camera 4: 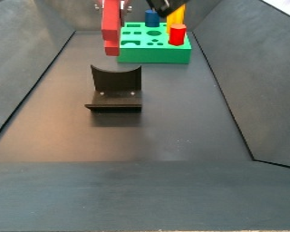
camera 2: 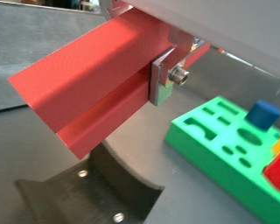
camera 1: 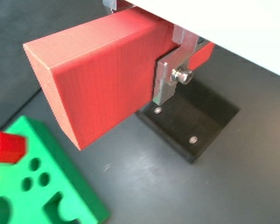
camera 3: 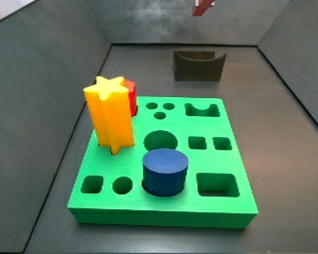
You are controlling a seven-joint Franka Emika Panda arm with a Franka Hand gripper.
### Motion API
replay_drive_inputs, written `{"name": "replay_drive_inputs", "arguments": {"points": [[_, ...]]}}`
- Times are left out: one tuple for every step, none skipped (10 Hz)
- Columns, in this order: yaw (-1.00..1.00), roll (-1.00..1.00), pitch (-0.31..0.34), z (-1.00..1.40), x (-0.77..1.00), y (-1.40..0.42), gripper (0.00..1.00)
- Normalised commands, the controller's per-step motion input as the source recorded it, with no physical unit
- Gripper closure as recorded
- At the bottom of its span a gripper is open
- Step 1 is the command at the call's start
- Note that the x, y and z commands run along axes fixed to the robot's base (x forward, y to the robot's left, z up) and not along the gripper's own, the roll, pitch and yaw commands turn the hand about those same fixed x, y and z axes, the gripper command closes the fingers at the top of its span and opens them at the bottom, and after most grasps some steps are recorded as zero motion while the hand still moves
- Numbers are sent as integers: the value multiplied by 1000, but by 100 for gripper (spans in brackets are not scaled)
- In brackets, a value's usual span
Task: Pick up the double-square object. Move up. Rotate the double-square object. Place the double-square object on the fixture. Regrasp the double-square object. Move to above the board. Insert the double-square object.
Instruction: Place the double-square object on the fixture.
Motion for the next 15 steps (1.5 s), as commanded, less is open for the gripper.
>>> {"name": "replay_drive_inputs", "arguments": {"points": [[-117, -825, 119, -14, 75, 44, 100], [-122, -652, 107, -16, 87, 47, 100], [-122, -479, 95, -20, 91, 50, 100], [-119, -280, 68, -10, 81, 38, 100], [-113, -207, 43, -5, 67, 28, 100], [-41, -1000, 226, -1000, 125, 134, 100], [-46, -1000, 217, -1000, 128, 136, 100], [-104, -890, 233, -1000, 149, 139, 100], [-140, -738, 221, -1000, 164, 137, 100], [-179, -527, 178, -1000, 175, 142, 100], [-198, -364, 144, -1000, 177, 144, 100], [-201, -282, 116, -1000, 182, 139, 100], [-201, -198, 62, -1000, 186, 138, 100], [-192, -173, 30, -873, 176, 131, 100], [-169, -164, 3, -609, 143, 97, 100]]}}
